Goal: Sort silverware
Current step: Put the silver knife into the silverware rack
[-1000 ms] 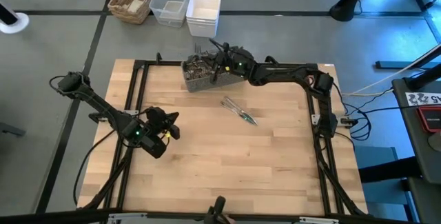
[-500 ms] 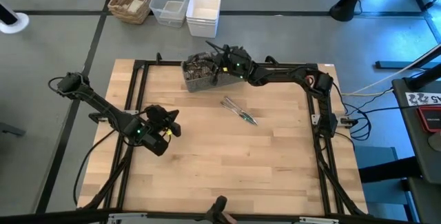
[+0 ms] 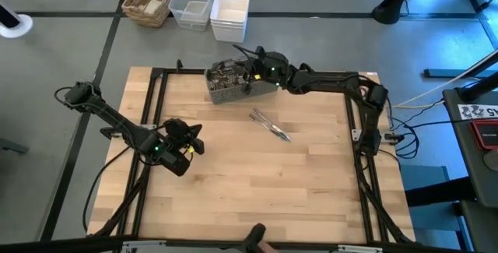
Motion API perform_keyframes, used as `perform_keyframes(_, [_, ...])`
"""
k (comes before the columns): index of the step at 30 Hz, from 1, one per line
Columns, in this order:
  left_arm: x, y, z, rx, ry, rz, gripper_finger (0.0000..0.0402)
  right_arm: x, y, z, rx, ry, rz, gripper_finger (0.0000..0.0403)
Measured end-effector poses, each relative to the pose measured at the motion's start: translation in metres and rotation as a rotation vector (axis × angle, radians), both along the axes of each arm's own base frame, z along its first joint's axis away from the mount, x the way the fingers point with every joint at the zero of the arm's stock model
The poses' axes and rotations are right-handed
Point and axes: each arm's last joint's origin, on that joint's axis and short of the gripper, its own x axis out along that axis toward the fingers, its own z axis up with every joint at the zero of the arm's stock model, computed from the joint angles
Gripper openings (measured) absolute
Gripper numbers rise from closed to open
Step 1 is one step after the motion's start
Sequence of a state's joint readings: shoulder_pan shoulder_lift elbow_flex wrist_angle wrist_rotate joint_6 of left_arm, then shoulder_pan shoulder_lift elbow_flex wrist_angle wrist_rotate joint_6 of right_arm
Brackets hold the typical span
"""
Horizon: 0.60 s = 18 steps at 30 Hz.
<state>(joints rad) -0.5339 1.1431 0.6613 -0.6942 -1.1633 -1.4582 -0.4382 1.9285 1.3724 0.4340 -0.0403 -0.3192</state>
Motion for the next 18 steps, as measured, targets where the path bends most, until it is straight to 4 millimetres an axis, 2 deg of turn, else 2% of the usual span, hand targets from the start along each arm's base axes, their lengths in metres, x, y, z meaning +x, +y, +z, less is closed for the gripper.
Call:
perform_keyframes(5, [0.000,0.000,0.000,-0.010,-0.013,0.004,0.0005,-0.022,0.013,0.027,0.047,0.126,-0.041,0.0092])
perform_keyframes(12, [0.001,0.001,0.000,-0.049,-0.060,0.032,0.0005,-0.058,0.063,0.063,0.167,0.298,0.015,0.0092])
perform_keyframes(15, [0.002,0.004,0.000,-0.059,-0.074,0.058,0.0005,-0.069,0.085,0.067,0.286,0.354,0.029,0.0092])
perform_keyframes(18, [0.005,0.008,0.001,-0.080,-0.107,0.094,0.0005,-0.073,0.103,0.060,0.428,0.432,0.012,0.0092])
